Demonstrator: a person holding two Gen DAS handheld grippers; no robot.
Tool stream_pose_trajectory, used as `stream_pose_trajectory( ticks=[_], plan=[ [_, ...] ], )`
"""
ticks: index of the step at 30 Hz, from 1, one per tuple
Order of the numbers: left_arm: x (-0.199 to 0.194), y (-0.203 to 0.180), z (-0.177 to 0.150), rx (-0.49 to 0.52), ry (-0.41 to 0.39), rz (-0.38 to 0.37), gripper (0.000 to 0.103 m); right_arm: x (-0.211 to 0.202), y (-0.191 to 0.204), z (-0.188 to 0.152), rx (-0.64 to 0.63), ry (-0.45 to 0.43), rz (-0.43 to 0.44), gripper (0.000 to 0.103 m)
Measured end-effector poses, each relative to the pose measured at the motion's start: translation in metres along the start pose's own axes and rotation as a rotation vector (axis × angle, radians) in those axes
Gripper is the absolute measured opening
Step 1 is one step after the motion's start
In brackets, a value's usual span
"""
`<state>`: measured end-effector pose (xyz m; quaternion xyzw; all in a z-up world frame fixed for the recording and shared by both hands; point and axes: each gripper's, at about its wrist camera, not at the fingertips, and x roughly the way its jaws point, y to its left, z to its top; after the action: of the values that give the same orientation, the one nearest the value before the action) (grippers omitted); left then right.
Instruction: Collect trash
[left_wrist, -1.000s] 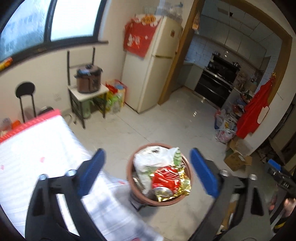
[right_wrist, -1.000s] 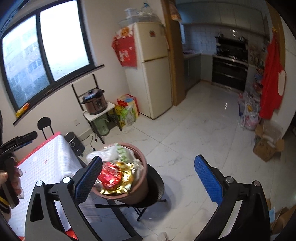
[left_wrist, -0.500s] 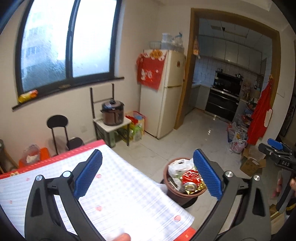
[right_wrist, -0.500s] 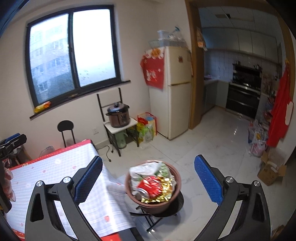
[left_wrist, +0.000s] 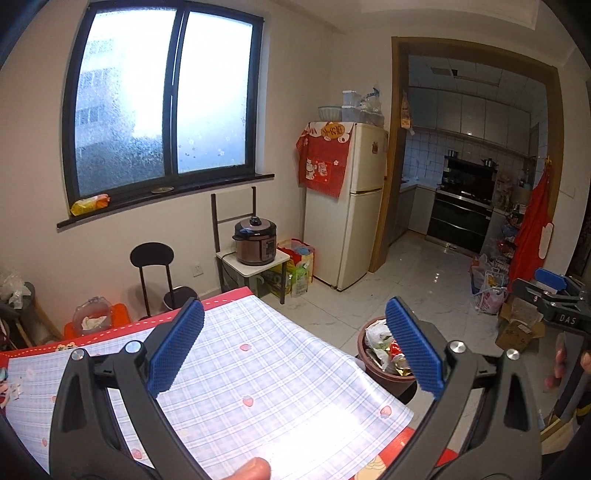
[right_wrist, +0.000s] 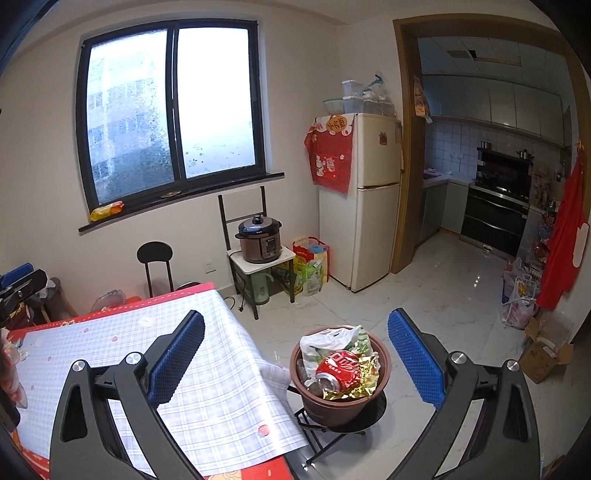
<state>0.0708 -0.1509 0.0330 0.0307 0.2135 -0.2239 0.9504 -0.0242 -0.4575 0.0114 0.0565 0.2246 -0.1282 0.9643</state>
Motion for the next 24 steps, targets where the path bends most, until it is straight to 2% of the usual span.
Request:
stream_pose_trajectory(
  ticks=[10,24],
  plan=[
    [-0.016,0.01,-0.004,-0.016,-0.01,-0.003,0.097,-0.006,0.016,-0.001,-0.007,0.004,-0.008,0.098],
    [-0.007,0.009,0.0,-0.018,-0.006,-0.007,0.097,-0.002,0.014,0.001,-0.005,0.006,-0.017,0.098]
  ],
)
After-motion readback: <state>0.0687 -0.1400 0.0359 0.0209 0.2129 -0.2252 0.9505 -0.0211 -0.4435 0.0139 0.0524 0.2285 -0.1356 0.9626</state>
